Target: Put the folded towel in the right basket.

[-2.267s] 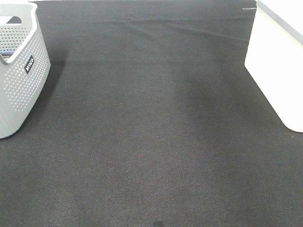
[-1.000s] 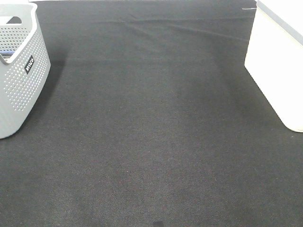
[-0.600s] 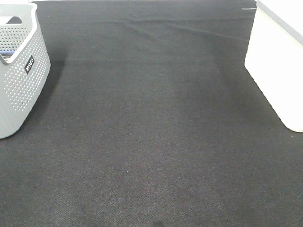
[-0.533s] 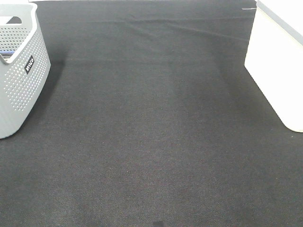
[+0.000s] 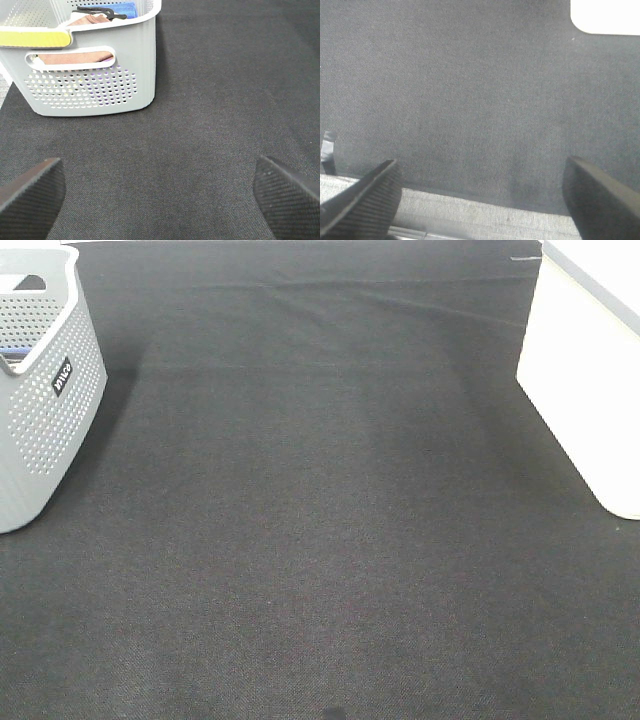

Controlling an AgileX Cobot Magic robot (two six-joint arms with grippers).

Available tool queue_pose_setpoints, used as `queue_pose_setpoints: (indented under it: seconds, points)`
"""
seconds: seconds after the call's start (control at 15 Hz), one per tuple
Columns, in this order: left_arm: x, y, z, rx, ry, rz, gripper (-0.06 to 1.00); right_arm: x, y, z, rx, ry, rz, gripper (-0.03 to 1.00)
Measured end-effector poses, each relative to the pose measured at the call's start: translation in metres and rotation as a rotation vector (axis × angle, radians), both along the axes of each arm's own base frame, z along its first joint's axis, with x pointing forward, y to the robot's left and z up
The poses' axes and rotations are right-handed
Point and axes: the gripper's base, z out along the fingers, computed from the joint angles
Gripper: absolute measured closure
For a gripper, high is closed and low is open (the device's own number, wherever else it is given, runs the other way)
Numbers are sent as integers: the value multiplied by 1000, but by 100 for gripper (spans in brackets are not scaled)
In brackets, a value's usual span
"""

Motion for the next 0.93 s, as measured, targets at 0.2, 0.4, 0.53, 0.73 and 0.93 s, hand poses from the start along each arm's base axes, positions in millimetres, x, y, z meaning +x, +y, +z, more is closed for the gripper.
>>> queue_pose_setpoints:
  seconds: [0.2, 0.4, 0.53, 0.73, 0.93]
  points:
    - [0, 0, 0, 0, 0, 0, -2, -17, -1, 4, 7, -110, 0, 15]
    - [0, 0, 0, 0, 0, 0, -2, -38, -2, 7, 19, -247, 1, 15]
    - [0, 0, 0, 0, 0, 0, -2, -43, -3, 7, 22, -278, 1, 15]
    - [0, 0, 0, 0, 0, 0, -2, -43, -2, 7, 17, -284, -81, 15]
    - [0, 0, 0, 0, 0, 0, -2, -48, -2, 7, 14, -315, -112, 15]
